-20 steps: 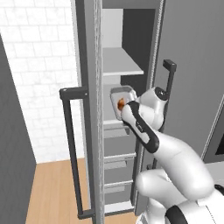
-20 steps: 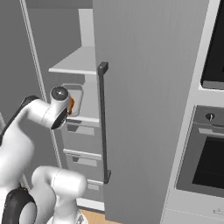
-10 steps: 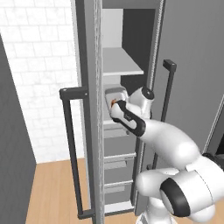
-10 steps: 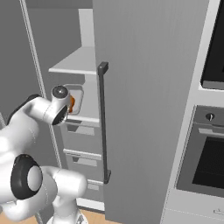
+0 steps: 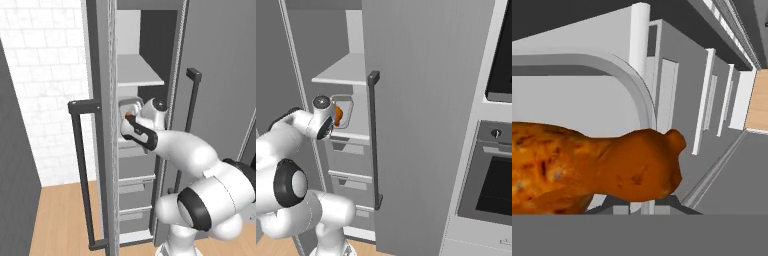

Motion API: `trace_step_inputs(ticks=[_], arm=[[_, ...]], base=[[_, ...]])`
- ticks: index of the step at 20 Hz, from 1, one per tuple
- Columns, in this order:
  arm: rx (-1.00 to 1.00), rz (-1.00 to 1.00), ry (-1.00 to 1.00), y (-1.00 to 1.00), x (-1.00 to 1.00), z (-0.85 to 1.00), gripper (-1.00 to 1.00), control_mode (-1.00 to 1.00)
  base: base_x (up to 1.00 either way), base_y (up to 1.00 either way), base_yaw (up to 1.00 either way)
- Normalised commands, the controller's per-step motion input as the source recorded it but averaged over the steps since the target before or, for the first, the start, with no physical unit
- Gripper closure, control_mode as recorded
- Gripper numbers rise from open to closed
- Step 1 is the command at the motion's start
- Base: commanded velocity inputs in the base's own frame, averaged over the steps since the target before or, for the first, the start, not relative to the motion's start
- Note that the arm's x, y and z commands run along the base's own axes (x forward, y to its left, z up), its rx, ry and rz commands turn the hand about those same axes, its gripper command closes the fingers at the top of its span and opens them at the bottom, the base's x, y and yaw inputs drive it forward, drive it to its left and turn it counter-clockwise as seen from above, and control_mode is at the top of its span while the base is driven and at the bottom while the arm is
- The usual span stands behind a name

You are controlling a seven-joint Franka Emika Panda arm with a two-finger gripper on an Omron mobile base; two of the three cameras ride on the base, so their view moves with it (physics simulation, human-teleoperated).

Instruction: Take the meat container that has the chicken drumstick and place it on the second highest rack of the freezer. Then take the vegetable container that has the eggplant and cucumber and place it on the highest rack of the freezer.

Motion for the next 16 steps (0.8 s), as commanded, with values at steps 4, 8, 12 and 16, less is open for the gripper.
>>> trace_step_inputs(ticks=[4, 8, 12, 16], arm=[[0.0, 0.0, 0.03, 0.0, 0.47, -0.04, 1.0, -1.0], [0.0, 0.0, 0.04, 0.0, 0.53, -0.05, 1.0, -1.0], [0.0, 0.0, 0.03, 0.0, 0.53, -0.11, 1.0, -1.0], [0.0, 0.0, 0.02, 0.0, 0.45, -0.2, 1.0, -1.0]], base=[[0.0, 0.0, 0.0], [0.0, 0.0, 0.0], [0.0, 0.0, 0.0], [0.0, 0.0, 0.0]])
